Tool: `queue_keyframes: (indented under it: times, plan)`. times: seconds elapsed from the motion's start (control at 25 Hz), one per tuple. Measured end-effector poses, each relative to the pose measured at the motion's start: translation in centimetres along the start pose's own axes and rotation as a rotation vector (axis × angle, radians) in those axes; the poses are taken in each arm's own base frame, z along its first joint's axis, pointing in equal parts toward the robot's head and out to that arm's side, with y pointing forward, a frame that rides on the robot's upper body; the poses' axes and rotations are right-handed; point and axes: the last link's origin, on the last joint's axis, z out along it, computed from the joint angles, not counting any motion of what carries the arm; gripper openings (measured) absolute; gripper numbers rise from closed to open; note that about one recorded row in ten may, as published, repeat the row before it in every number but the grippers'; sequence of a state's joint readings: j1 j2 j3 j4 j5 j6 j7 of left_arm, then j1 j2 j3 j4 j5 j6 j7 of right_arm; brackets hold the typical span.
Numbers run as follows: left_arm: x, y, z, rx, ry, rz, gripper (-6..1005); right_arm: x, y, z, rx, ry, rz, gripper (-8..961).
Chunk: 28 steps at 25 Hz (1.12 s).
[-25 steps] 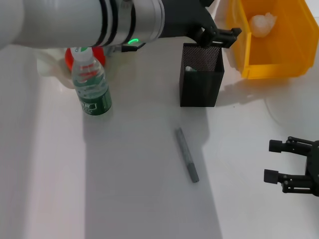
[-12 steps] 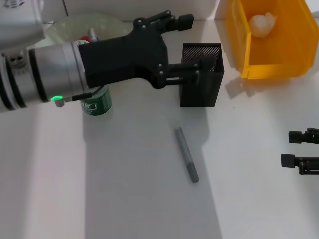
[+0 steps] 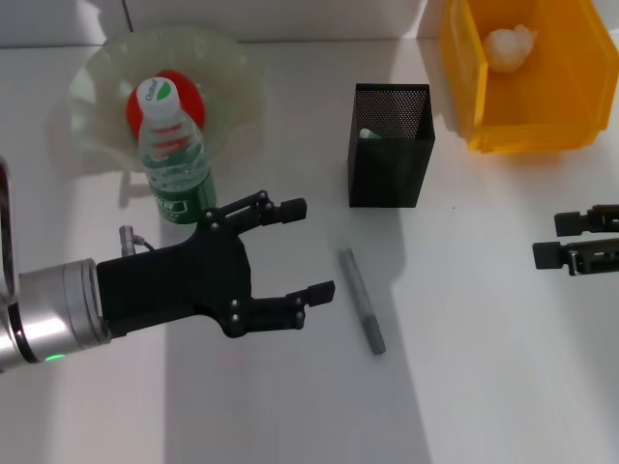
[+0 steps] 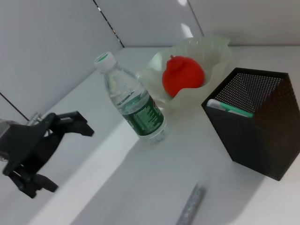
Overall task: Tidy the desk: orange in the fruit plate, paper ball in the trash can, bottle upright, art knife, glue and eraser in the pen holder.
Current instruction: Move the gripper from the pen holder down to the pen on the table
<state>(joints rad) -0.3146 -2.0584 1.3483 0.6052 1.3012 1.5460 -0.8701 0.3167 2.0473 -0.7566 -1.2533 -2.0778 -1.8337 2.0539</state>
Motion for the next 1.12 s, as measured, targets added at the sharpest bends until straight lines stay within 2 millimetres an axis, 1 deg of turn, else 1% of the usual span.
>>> queue_keyframes:
  times: [0.08,0.16,0.2,0.32,0.36,0.4,0.52,0.56,0.6,0.64,0.68,0.72,0.76,0.8,0.84,0.92,0.96,1.0,1.12]
  plan:
    - [-1.2,0.6,-0.8,0.027,-0.016,-0.021,865,-1.6,0.8,0.7,0.004,0.053,-0.016,833]
    - [-1.2,0.6,-0.8,0.027,-0.016,-0.021,864,-3.1,1.5,2.0,0.022,0.131,-0.023,832]
    - [-1.7,0.9,-1.3,0.053,-0.024,-0.031,864,-3.9,1.7,2.7,0.029,0.167,-0.026,832]
    - [-2.0,1.1,-1.5,0.069,-0.028,-0.041,864,-6.2,2.3,5.0,0.062,0.282,-0.023,832]
    - [-2.0,1.1,-1.5,0.069,-0.028,-0.041,864,-7.3,2.6,6.2,0.086,0.326,-0.024,832]
    - [-2.0,1.1,-1.5,0.069,-0.028,-0.041,864,-7.3,2.6,6.2,0.086,0.326,-0.024,832]
    - [-2.5,1.1,-1.8,0.075,-0.054,-0.049,864,-8.8,3.1,8.1,0.164,0.379,-0.013,831]
    - [-2.8,1.1,-2.1,0.081,-0.074,-0.053,864,-9.7,3.4,9.1,0.21,0.401,-0.005,831]
    - [-2.8,1.1,-2.1,0.081,-0.074,-0.053,864,-9.7,3.4,9.1,0.21,0.401,-0.005,831]
    - [-2.8,1.1,-2.1,0.081,-0.074,-0.053,864,-10.1,3.7,9.6,0.222,0.411,-0.002,831]
    - [-3.4,1.1,-3.1,0.096,-0.107,-0.061,864,-10.5,3.9,9.9,0.232,0.416,0.001,831]
    - [-3.4,1.1,-3.1,0.096,-0.107,-0.061,864,-10.9,4.1,10.3,0.243,0.421,0.005,831]
    - [-3.7,1.2,-3.5,0.107,-0.121,-0.063,863,-11.6,4.4,11.5,0.28,0.428,0.008,831]
    - [-3.7,1.2,-3.5,0.107,-0.121,-0.063,863,-11.6,4.4,11.5,0.28,0.428,0.008,831]
    - [-3.7,1.2,-3.5,0.107,-0.121,-0.063,863,-11.9,4.5,12.0,0.298,0.431,0.008,831]
    - [-4.1,1.4,-3.9,0.121,-0.134,-0.067,863,-12.3,4.6,13.0,0.328,0.446,0.01,831]
    - [-4.1,1.4,-3.9,0.124,-0.133,-0.068,863,-12.5,4.7,14.3,0.335,0.471,0.011,831]
    - [-4.1,1.4,-3.9,0.124,-0.133,-0.068,863,-12.5,4.7,14.3,0.335,0.471,0.011,831]
    - [-4.2,1.3,-3.7,0.128,-0.138,-0.069,863,-12.4,4.9,16.2,0.339,0.504,0.013,831]
